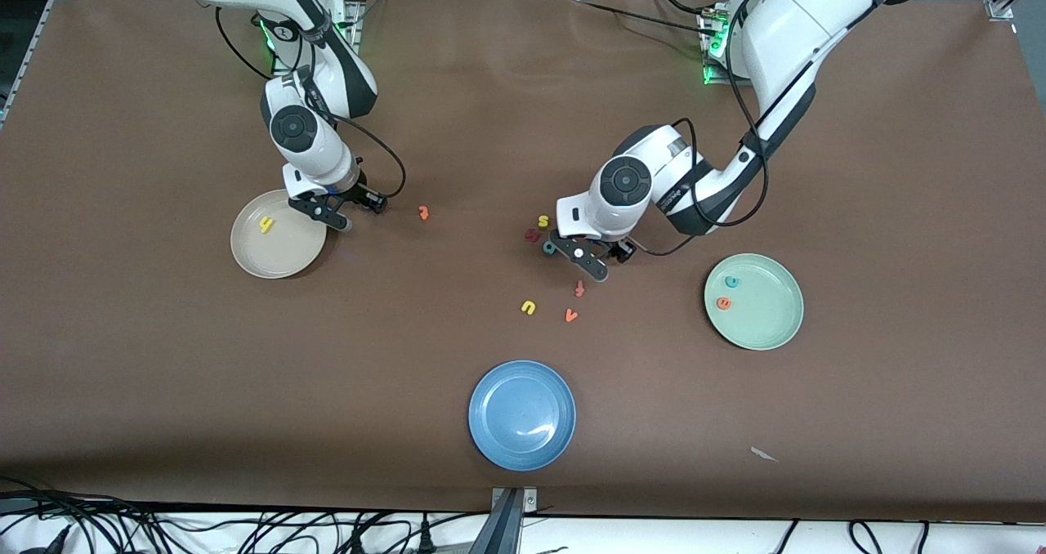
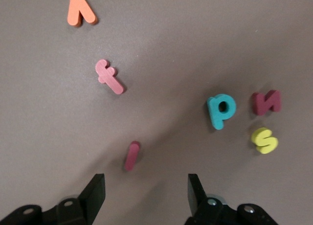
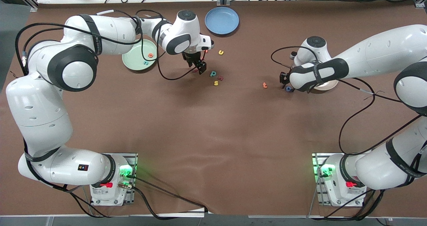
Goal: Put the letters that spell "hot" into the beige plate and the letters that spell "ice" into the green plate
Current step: 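Grasp the red i with the left gripper while the right gripper grasps the o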
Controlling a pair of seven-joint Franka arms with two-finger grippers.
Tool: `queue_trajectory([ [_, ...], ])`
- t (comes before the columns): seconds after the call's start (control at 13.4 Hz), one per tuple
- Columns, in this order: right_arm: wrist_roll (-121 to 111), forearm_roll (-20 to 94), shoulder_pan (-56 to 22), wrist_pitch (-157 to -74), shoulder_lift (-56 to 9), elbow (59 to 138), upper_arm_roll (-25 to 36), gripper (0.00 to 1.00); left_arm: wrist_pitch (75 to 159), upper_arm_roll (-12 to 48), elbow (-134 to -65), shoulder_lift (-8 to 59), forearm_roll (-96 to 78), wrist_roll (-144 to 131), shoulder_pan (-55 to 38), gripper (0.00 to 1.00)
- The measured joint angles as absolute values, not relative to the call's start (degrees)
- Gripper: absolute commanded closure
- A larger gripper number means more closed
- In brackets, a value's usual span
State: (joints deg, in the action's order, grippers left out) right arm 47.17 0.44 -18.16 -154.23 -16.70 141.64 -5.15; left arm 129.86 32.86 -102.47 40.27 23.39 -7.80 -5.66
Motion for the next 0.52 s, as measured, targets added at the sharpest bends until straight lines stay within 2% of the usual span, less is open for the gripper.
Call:
queue_trajectory([
  [0.3, 47.2, 0.4, -18.2, -154.4, -16.7, 141.6, -5.2, 0.58, 130.2, 32.7, -102.5, 41.8, 28.6, -7.4, -5.7, 0.37],
  [0.52, 47.2, 0.4, -18.2, -154.4, -16.6, 141.6, -5.3, 0.69, 130.3, 32.7, -102.5, 42.4, 30.1, -7.1, -5.7, 0.49],
])
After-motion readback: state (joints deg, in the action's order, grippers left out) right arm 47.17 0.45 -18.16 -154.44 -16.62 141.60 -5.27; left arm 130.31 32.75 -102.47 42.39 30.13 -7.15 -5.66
